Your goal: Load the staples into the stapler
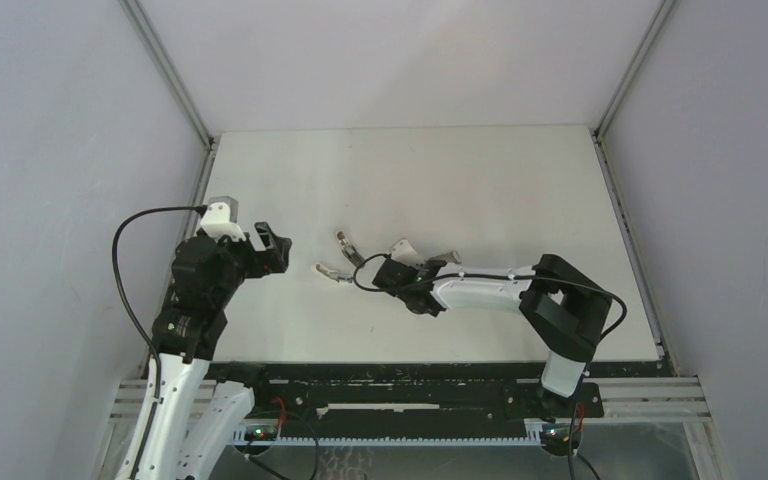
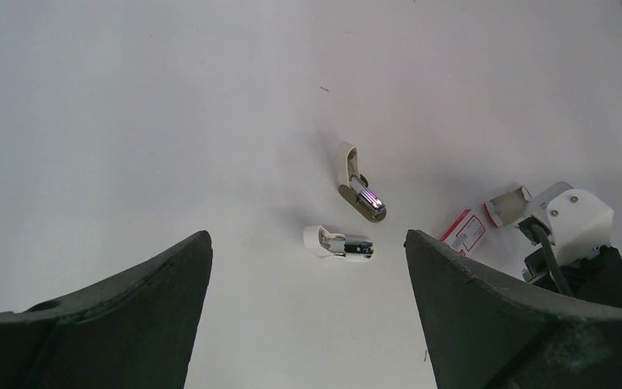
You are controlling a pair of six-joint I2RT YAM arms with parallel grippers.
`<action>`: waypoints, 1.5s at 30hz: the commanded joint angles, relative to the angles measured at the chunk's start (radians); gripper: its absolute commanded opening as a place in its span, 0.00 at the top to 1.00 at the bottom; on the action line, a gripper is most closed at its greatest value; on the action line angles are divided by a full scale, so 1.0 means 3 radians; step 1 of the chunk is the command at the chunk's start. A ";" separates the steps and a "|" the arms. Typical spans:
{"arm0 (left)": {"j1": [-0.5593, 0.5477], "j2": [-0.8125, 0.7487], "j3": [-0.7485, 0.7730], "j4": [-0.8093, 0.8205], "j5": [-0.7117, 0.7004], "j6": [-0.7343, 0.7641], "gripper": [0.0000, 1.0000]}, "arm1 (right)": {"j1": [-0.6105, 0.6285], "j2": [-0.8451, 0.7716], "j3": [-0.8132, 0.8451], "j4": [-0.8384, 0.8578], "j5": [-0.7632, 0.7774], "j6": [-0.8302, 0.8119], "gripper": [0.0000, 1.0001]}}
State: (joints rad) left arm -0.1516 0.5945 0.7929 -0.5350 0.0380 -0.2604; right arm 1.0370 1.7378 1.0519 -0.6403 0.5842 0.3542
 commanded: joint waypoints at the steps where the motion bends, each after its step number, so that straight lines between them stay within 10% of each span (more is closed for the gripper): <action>1: 0.0023 -0.0029 -0.0007 0.0105 0.0017 -0.0016 0.07 | 0.0076 0.0161 0.0192 -0.0242 0.0414 -0.0057 0.89; 18: -0.0042 0.0023 -0.0005 0.0136 0.0101 -0.0051 0.12 | 0.0095 -0.0132 0.0314 -0.0248 -0.0168 -0.0224 0.70; 33: -0.2446 0.1426 -0.0046 0.1117 -0.0958 -0.1610 0.23 | -0.1536 -0.1652 -0.0976 0.1076 -0.1515 -0.0010 0.60; 45: -0.3034 0.3278 0.0871 0.1241 -0.1106 -0.2288 0.36 | -0.2332 -0.2277 -0.1759 0.1740 -0.1677 0.0405 0.58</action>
State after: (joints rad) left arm -1.0439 1.5063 0.9337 -0.2180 -0.2466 -0.8562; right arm 0.3565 1.0935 0.5537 -0.2173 0.0883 0.4145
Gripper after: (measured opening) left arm 0.644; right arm 0.422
